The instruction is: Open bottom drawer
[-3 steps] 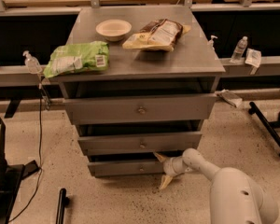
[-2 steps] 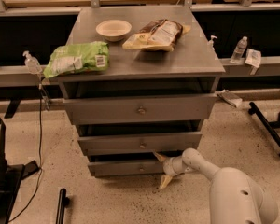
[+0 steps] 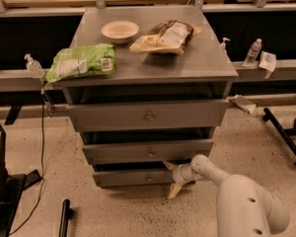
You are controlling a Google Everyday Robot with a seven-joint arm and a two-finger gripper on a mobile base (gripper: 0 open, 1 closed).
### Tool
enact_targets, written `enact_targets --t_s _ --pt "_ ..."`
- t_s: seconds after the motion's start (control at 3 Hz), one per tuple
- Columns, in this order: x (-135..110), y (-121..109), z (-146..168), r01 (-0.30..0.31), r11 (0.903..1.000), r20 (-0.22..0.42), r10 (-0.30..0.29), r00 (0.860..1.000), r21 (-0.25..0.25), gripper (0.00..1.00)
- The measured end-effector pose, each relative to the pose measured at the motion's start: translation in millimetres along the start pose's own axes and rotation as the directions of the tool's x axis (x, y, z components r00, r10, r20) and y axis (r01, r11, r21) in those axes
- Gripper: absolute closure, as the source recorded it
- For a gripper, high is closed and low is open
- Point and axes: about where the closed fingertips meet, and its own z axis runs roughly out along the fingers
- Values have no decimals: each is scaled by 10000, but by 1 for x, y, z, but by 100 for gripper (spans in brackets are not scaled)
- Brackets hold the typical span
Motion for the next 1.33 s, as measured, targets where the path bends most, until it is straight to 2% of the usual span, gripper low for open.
enact_targets --t_s 0.33,0.67,1.0,1.33 --pt "22 1 10 -547 9980 -184 541 9984 -302 0" --pt "32 5 16 -942 9944 -239 932 9954 -470 0" --pt "29 6 14 -944 9943 -224 933 9954 -502 0" --pt "1 35 7 -992 9885 38 1003 9949 -1142 0"
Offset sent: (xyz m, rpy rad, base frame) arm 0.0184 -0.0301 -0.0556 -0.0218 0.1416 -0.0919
